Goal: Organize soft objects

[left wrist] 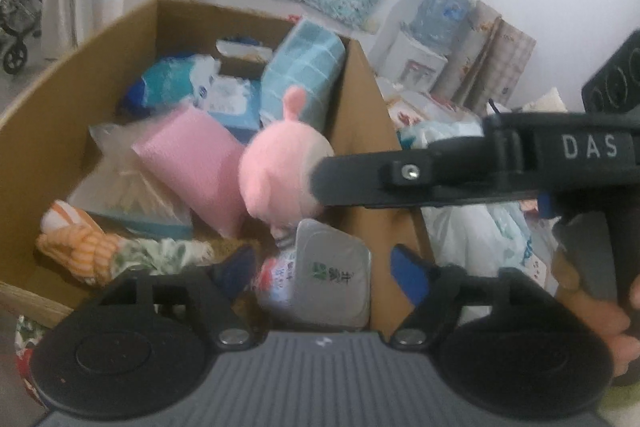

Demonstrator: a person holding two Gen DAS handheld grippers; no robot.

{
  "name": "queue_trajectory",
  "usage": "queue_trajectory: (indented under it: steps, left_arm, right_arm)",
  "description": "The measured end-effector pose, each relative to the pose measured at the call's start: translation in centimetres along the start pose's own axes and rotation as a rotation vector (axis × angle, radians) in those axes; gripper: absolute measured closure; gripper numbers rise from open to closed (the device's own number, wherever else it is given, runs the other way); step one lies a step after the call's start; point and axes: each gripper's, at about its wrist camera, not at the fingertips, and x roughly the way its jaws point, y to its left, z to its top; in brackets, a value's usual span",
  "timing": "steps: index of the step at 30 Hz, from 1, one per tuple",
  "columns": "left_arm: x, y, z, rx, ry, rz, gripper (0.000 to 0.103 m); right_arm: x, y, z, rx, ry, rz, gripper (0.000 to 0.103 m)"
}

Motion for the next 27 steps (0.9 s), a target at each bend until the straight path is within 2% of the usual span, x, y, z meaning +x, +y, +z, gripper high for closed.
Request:
queue_trajectory:
  steps: [6,10,12,15,19,21,27]
  left_arm:
    - [-0.9,-0.1,0.3,-0.008,-0.007,-0.010,0.020]
    - [-2.0,-0.2,0.3,-0.009,-0.051,-0.001,0.019]
    - [-3.2,-0.5,0.2,-0.001,-0.095,0.016,0.013]
    - [-5.4,-0.8,-0.3,0.016,-0.174,0.025,0.006]
    - [-8.0,-1.0,-0.9,0.015,-0.237,0.036,0.001]
    - [-8.8,-1.3,-1.5,0.023,-0.260,0.066,0.000]
    - [-10.6,-1.6,-4.0,0.033,-0.280,0.139,0.000]
  right_arm:
    - [-1.5,-0.8,0.2,0.032,-0.046,-0.009,0.035]
    - [-2.9,-0.8,-0.3,0.037,-0.096,-0.008,0.030]
    - [-4.3,-0.5,-0.8,0.011,-0.147,-0.013,0.021]
    - [-6.3,0.4,-1.7,-0.048,-0.228,-0.056,0.015]
    - [-8.6,1.7,-2.9,-0.113,-0.298,-0.116,0.010]
    - [-9.4,2.3,-3.5,-0.131,-0.327,-0.149,0.001]
    - [-10.9,3.5,-7.3,-0.161,-0.394,-0.242,0.001]
